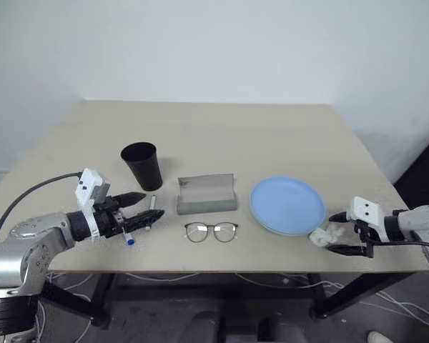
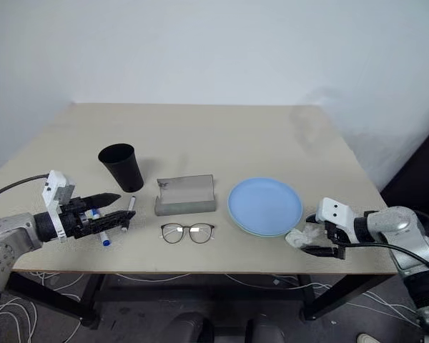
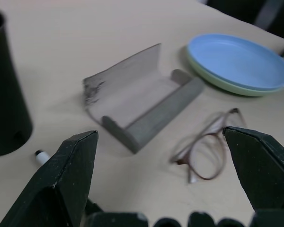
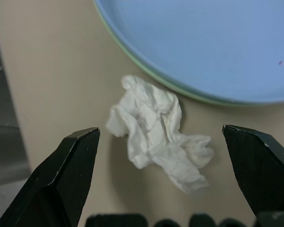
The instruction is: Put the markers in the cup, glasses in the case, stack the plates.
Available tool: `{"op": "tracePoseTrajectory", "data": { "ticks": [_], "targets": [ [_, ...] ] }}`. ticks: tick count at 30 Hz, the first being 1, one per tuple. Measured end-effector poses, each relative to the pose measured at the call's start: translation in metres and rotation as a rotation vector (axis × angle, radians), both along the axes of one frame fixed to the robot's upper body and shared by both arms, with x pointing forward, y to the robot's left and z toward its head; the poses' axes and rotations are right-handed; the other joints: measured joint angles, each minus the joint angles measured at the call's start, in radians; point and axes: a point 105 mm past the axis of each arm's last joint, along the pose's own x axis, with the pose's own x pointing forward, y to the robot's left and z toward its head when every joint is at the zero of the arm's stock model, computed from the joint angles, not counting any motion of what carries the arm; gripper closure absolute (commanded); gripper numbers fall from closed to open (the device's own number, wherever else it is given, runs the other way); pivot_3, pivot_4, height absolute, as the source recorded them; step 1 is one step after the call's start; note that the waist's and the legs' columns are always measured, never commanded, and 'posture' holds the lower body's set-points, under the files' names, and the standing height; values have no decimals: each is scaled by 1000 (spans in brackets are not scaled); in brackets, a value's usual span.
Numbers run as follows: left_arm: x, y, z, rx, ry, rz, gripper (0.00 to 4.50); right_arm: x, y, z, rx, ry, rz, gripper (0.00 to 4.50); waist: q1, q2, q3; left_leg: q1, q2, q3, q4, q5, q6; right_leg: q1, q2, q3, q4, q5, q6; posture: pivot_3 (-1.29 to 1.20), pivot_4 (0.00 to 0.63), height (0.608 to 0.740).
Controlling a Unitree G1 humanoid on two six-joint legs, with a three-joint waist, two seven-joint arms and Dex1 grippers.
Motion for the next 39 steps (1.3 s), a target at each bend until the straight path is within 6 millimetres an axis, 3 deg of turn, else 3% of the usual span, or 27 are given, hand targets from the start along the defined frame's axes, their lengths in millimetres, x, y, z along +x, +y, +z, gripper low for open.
{"op": "tracePoseTrajectory", "data": {
  "ticks": [11, 24, 32, 35, 39],
  "targets": [
    [-9, -8, 15, 25, -9, -118, 0, 4, 1, -6, 5, 19, -11, 13, 1, 1, 0, 0, 0, 0, 0, 0, 0, 0, 0, 0, 1, 0, 0, 0, 0, 701],
    [-7, -4, 10, 35, 0, -102, 0, 1, -2, -11, 14, 12, 19, 4160, 1, 1, 0, 1, 0, 0, 2, 0, 0, 1, 0, 0, 2, 1, 1, 0, 0, 701],
    [-7, -5, 9, 28, 0, -98, 0, -6, -21, 5, -30, 17, 79, 4160, 2, 5, 3, 0, 0, 1, 2, 0, 0, 1, 0, 0, 1, 1, 1, 0, 0, 701],
    [-7, -4, 8, 29, 2, -91, 0, 8, -33, 33, -32, -54, 53, 4160, 1, 9, 5, 1, 0, 2, 3, 0, 0, 0, 0, 0, 2, 1, 1, 0, 0, 701],
    [-7, -3, 8, 29, 3, -88, 0, 26, -27, 69, -2, -165, 71, 4160, -5, 9, 5, 1, 2, 1, 2, 0, 0, 0, 1, -2, 2, 1, 1, 0, 0, 701]
  ]
}}
